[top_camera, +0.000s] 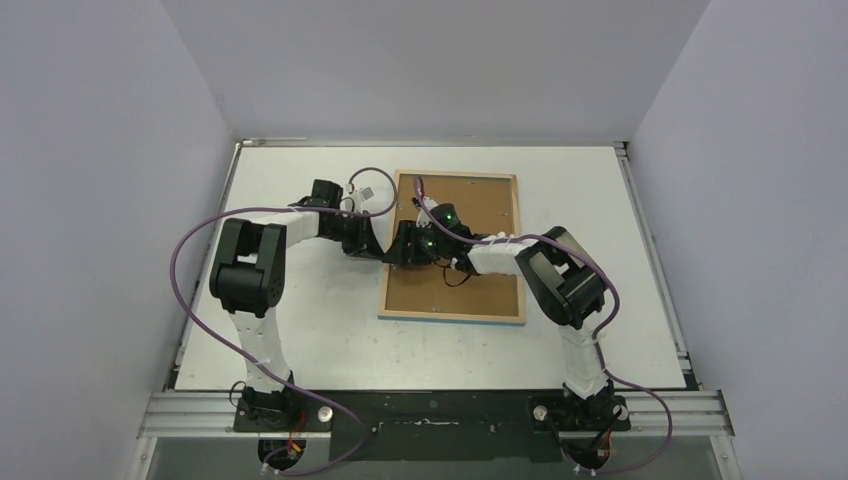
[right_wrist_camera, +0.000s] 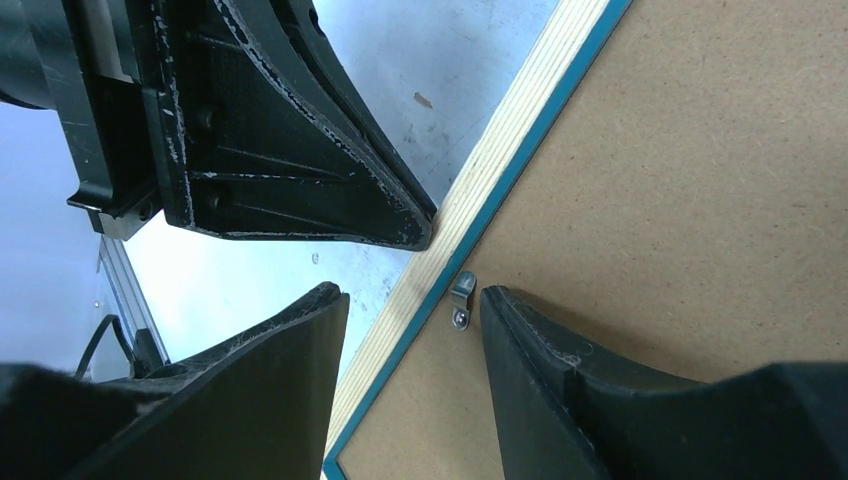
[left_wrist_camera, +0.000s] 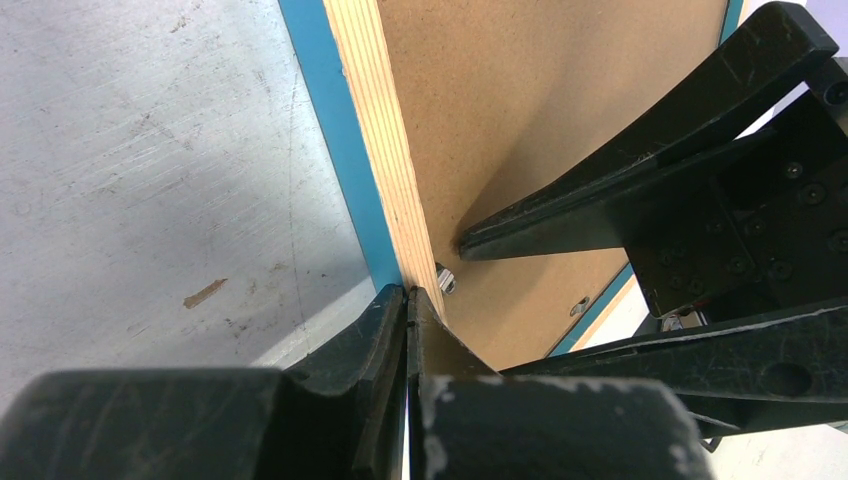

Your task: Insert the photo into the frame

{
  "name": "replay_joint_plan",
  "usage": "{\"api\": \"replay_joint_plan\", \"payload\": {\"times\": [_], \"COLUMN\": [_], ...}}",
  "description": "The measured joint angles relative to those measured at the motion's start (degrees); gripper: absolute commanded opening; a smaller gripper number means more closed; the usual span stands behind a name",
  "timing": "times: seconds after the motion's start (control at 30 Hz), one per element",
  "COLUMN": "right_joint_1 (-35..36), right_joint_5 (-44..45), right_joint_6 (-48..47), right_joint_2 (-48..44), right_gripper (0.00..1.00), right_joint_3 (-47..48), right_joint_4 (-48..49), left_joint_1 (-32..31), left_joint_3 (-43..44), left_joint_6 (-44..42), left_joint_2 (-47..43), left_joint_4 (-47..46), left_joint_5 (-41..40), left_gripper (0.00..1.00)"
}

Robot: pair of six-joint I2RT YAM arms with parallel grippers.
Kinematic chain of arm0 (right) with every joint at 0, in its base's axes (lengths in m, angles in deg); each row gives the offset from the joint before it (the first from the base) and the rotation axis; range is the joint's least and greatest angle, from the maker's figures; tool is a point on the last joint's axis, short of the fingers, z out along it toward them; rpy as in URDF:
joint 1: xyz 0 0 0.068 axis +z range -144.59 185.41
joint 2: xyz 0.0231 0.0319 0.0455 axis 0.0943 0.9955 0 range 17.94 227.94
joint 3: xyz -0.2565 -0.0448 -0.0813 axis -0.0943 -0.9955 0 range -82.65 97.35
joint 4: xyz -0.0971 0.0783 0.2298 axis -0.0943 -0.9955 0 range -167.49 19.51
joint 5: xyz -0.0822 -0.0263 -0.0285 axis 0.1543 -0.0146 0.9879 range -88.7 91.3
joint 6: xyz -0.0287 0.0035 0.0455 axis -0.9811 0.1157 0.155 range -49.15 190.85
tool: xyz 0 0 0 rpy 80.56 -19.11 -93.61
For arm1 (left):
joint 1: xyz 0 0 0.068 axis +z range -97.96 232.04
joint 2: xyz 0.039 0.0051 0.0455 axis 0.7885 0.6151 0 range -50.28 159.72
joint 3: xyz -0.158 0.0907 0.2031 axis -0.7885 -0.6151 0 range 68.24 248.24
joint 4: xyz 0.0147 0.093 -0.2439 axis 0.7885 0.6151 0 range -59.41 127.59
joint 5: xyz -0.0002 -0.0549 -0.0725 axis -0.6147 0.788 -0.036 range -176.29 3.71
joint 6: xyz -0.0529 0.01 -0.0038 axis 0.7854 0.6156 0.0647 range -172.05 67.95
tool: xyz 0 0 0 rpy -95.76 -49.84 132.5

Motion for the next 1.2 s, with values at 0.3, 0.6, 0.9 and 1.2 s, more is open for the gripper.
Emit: {"api": "replay_joint_plan", "payload": {"times": [0.3, 0.6, 0.9, 1.2], "right_joint_1": [0.17, 0.61, -0.07, -1.27], "right_joint_5": [-1.4, -2.6, -2.56, -2.54], "right_joint_6": [0.0, -0.15, -2.21, -3.28], "right_joint_2": [0.31, 0.33, 0.33, 0.35], "right_gripper": [0.52, 0.51, 0.52, 0.52], "right_joint_3": [0.13, 0.13, 0.7, 2.14], "right_joint_4": [0.2, 0.17, -1.11, -2.01], "left_joint_1": [0.0, 0.0, 0.0, 0.0], "left_joint_3": [0.02, 0.02, 0.02, 0.02], "left_joint_6": [0.02, 0.04, 0.22, 0.74], "left_joint_2": [0.0, 0.0, 0.0, 0.02], "left_joint_4": [0.0, 0.0, 0.0, 0.0], "left_joint_5": [0.0, 0.0, -0.02, -0.02], "left_gripper": [0.0, 0.0, 0.0, 0.0]}}
